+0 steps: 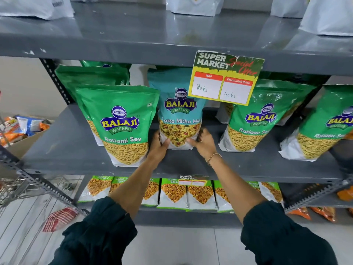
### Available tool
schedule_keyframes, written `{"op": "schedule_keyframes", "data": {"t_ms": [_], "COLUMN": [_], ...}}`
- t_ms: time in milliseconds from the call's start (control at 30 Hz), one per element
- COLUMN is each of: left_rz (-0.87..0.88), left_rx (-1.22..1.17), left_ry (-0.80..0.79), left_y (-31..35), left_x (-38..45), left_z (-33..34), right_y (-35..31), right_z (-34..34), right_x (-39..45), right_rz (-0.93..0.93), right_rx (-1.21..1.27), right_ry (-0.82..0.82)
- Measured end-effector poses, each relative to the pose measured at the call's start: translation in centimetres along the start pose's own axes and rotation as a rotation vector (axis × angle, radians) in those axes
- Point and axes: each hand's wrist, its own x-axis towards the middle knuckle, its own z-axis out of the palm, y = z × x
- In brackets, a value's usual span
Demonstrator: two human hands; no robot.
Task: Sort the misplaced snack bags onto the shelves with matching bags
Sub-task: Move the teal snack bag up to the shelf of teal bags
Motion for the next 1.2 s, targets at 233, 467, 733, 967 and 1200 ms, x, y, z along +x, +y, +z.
{"op": "schedule_keyframes", "data": {"t_ms": [233,467,733,967,1200], "left_rz": [0.032,0.144,0.218,0.337,0.463], "left_rx": [0.093,0.225,0.228,0.142,0.123], "left_ry": [-0.132,-0.237,-0.301,-0.257,-0.191], "left_y": [0.2,0.5,1.2,6.1,14.0], "left_x": [-0.3,-4.4,-12.5,-20.2,-24.2], "left_z": [0.1,0.5,0.6,-2.6,-7.8], "right_y": [1.0,1.5,0.5,-5.6,-14.7], "right_z": [-0.8,-2.7,-5.6,-8.2,-9.3], "right_x": [-3.2,-9.6,-19.5,-24.6,-25.4], "right_rz": [-0.021,-0.014,-0.039,-0.193,-0.346], "right_rx": [0.026,0.043,0.064,0.080,0.089], "right_ry": [0.170,0.279,0.351,0.279,0.197]}}
